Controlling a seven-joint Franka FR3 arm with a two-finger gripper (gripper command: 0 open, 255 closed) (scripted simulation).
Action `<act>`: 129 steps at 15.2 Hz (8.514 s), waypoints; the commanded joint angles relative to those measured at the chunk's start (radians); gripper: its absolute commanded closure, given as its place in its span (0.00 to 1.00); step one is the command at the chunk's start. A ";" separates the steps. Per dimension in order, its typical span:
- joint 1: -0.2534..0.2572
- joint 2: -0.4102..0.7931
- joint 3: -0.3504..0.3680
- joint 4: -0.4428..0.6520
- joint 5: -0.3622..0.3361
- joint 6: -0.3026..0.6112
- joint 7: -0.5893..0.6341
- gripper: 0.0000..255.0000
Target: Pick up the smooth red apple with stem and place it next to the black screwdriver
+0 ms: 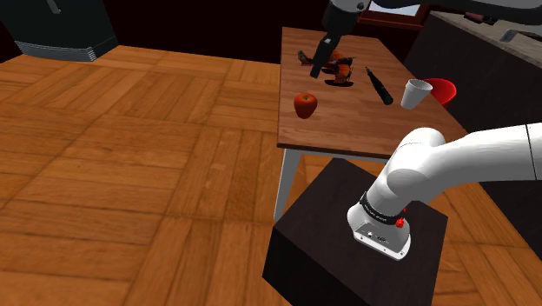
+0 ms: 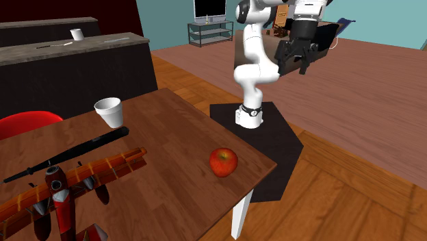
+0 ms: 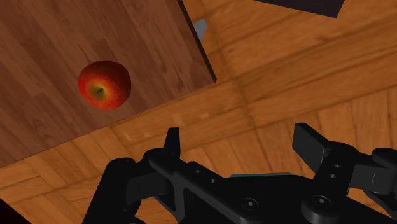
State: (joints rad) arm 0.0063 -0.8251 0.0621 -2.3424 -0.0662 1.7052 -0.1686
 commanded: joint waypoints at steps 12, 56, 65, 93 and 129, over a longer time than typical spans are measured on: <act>-0.117 0.322 -0.112 0.059 -0.037 0.183 0.047 0.00; -0.247 0.830 -0.275 0.238 0.015 0.392 0.073 1.00; -0.246 0.791 -0.273 0.317 0.009 0.274 0.074 1.00; -0.288 0.801 -0.319 0.627 0.013 -0.022 -0.033 1.00; -0.755 1.442 -0.497 1.209 0.271 0.015 -0.637 1.00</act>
State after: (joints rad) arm -0.7500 0.6164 -0.4346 -1.1227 0.2040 1.7085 -0.8051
